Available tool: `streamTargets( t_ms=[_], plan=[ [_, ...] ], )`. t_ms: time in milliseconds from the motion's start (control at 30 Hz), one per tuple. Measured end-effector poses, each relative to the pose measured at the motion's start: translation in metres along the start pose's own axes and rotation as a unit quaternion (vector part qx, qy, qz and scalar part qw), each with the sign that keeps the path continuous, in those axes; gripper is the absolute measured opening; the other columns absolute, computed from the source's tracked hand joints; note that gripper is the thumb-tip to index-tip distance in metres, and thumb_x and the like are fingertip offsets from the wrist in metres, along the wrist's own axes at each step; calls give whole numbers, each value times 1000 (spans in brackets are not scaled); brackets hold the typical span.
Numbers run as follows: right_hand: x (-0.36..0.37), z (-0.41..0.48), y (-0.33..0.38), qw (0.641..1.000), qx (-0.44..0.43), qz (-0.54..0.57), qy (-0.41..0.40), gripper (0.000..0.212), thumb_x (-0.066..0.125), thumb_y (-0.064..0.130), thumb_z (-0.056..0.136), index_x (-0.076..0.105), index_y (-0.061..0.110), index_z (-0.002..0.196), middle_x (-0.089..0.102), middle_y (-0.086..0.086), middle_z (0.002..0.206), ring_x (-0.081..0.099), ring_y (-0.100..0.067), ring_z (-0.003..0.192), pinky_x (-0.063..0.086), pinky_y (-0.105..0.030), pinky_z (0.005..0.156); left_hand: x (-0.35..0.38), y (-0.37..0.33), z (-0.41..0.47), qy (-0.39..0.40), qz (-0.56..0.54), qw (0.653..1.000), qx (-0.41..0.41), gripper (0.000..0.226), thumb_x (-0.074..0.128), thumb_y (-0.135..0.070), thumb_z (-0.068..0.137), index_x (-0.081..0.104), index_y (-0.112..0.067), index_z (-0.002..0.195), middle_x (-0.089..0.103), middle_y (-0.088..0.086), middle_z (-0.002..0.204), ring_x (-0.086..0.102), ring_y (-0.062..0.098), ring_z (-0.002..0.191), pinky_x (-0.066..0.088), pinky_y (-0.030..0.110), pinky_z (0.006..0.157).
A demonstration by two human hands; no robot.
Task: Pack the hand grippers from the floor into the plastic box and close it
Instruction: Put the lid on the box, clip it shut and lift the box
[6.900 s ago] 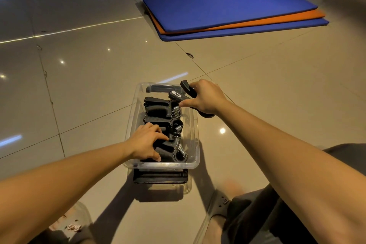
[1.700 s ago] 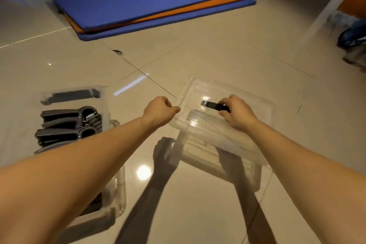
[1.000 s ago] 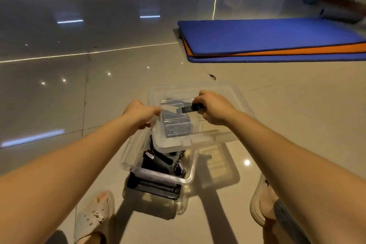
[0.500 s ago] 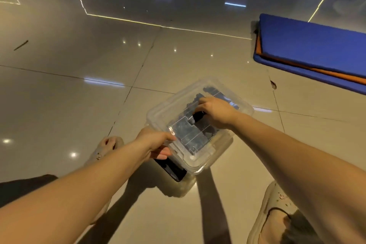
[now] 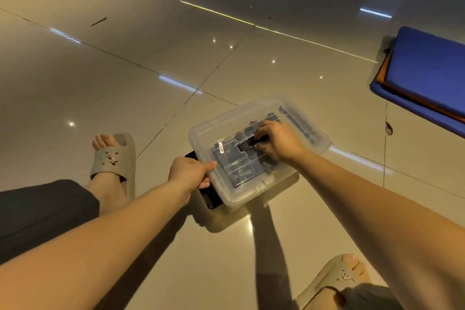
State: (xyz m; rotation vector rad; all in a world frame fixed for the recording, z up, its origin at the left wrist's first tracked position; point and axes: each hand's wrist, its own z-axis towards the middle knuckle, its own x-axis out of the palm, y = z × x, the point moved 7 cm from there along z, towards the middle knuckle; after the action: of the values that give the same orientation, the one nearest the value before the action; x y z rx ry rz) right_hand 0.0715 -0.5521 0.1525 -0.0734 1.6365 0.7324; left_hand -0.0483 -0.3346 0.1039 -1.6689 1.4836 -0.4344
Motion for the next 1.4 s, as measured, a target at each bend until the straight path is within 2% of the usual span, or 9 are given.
streamTargets(
  t_ms=[300,467,533,600,667,733,900,1133,1400],
  plan=[
    [-47,-13,-93,966,186,140,-107,28,75,29,89,73,13,112,73,-1,108,64,-12,88,48,-21,77,-7,-6,8,-77,-53,996,11,22,78,-17,88,69,-2,102,72,12,98,70,24,90,60,33,77],
    [-40,-14,-127,956,230,122,-137,49,79,40,84,67,12,122,68,-6,119,65,-23,102,56,-41,90,-28,-19,28,-126,-33,990,51,11,76,-20,89,73,-10,89,73,10,99,69,28,94,57,41,87],
    [-30,-16,-145,943,285,124,-119,75,78,54,79,55,12,137,58,-10,133,60,-32,116,54,-49,96,-35,-20,28,-150,-21,986,65,27,78,-29,86,71,-13,106,70,9,113,66,27,102,55,43,91],
    [-15,-25,-163,905,352,225,-74,94,76,61,78,42,4,145,53,-11,138,55,-37,124,53,-49,96,-40,-9,25,-156,5,988,23,67,81,-45,81,57,-14,135,60,11,133,59,32,117,50,47,99],
    [0,-33,-168,847,389,363,-20,95,78,64,74,49,-2,136,60,-8,129,62,-33,113,58,-44,82,-39,9,20,-92,-9,994,-61,85,81,-56,75,50,-11,142,58,12,136,54,33,122,45,49,104],
    [-1,-37,-165,822,387,418,0,76,82,56,74,61,-2,118,68,-11,114,67,-29,98,57,-39,66,-34,19,12,-13,-27,995,-98,74,82,-57,72,59,-12,127,65,11,120,60,31,111,50,50,99],
    [-22,-28,-160,853,359,374,-59,42,81,29,85,67,-3,107,70,-16,103,68,-33,89,59,-45,72,-32,-12,2,-95,94,989,60,26,74,-33,88,67,-12,103,73,9,99,70,25,88,60,44,82],
    [-20,-17,-146,920,341,188,-46,42,67,34,94,66,-3,112,69,-20,108,65,-40,97,56,-53,89,-19,-20,-9,-103,192,973,81,40,62,-27,98,55,-11,135,66,12,122,65,30,104,57,48,91],
    [-31,-18,-123,944,309,110,-9,26,58,28,101,59,3,107,59,-12,98,54,-31,85,43,-34,73,-16,-24,-9,-98,138,983,66,41,62,-19,98,52,-12,137,64,10,121,65,31,107,57,49,93]
  ],
)
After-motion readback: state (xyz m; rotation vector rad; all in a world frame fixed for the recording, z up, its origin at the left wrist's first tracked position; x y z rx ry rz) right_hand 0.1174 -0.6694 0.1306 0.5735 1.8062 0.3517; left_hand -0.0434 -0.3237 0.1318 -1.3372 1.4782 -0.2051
